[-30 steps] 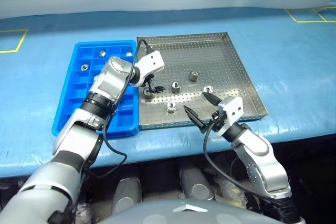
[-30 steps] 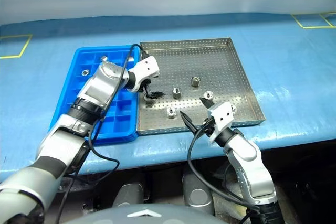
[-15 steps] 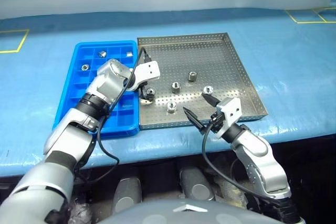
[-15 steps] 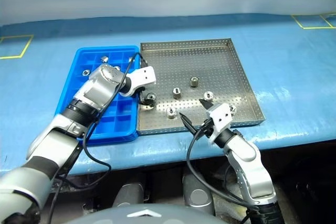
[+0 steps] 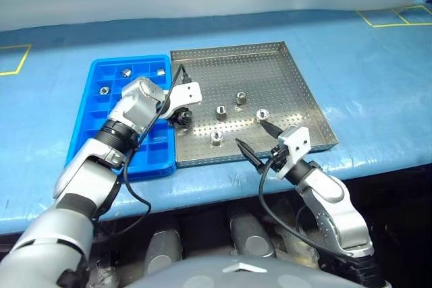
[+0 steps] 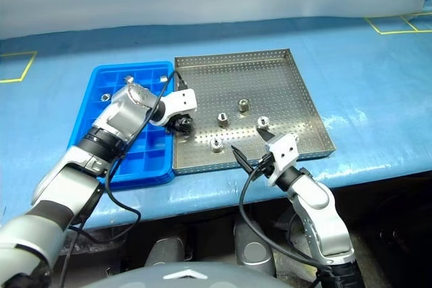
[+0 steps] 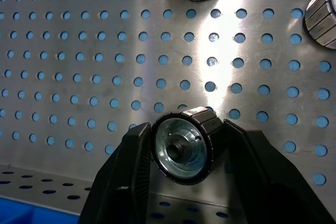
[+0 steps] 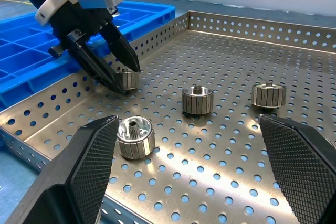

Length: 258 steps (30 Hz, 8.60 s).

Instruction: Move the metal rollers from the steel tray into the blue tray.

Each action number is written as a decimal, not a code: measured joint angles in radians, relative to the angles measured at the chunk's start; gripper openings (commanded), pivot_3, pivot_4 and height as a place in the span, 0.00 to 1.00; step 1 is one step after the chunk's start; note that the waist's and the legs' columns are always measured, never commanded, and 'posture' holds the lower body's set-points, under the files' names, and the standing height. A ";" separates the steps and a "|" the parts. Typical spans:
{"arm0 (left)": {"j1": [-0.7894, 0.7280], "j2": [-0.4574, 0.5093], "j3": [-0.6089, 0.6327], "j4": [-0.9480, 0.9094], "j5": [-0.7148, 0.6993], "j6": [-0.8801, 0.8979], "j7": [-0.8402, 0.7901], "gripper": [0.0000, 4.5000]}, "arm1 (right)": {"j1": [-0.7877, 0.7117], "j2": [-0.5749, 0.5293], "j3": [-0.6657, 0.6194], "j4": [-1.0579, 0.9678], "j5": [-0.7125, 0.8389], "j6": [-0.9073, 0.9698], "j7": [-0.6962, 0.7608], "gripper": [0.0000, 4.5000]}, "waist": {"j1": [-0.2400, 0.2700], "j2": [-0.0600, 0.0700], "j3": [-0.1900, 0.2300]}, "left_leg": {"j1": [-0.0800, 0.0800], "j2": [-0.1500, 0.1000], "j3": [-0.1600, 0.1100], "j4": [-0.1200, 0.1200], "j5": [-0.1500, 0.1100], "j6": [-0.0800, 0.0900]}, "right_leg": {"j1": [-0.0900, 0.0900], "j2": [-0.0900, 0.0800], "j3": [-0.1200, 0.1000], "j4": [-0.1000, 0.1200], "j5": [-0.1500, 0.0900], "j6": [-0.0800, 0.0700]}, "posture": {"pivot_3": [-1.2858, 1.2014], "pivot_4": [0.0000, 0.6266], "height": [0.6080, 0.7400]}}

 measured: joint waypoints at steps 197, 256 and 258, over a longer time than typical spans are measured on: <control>0.751 -0.380 0.468 -1.059 -0.358 0.143 1.213 0.88 | -0.199 -0.012 -0.036 0.153 0.073 0.049 0.070 1.00 | 0.154 -0.010 0.005 | -0.012 -0.002 0.003 0.007 -0.003 0.003 | -0.007 -0.003 0.001 -0.007 0.003 0.004 | 0.52 0.24 1.00; 0.202 -0.473 0.256 0.116 -0.234 -0.198 0.786 0.40 | -0.044 -0.036 -0.098 -0.010 -0.010 0.159 -0.122 1.00 | 0.002 -0.009 0.004 | -0.012 -0.002 0.003 0.003 -0.003 0.004 | -0.007 -0.001 0.004 -0.008 0.005 0.008 | 0.42 0.24 1.00; 0.210 -0.475 0.267 0.100 -0.230 -0.211 0.814 0.40 | -0.045 -0.034 -0.098 -0.010 -0.010 0.158 -0.123 1.00 | 0.000 -0.009 0.004 | -0.012 -0.002 0.003 0.003 -0.003 0.004 | -0.007 -0.001 0.004 -0.008 0.005 0.009 | 0.43 0.24 1.00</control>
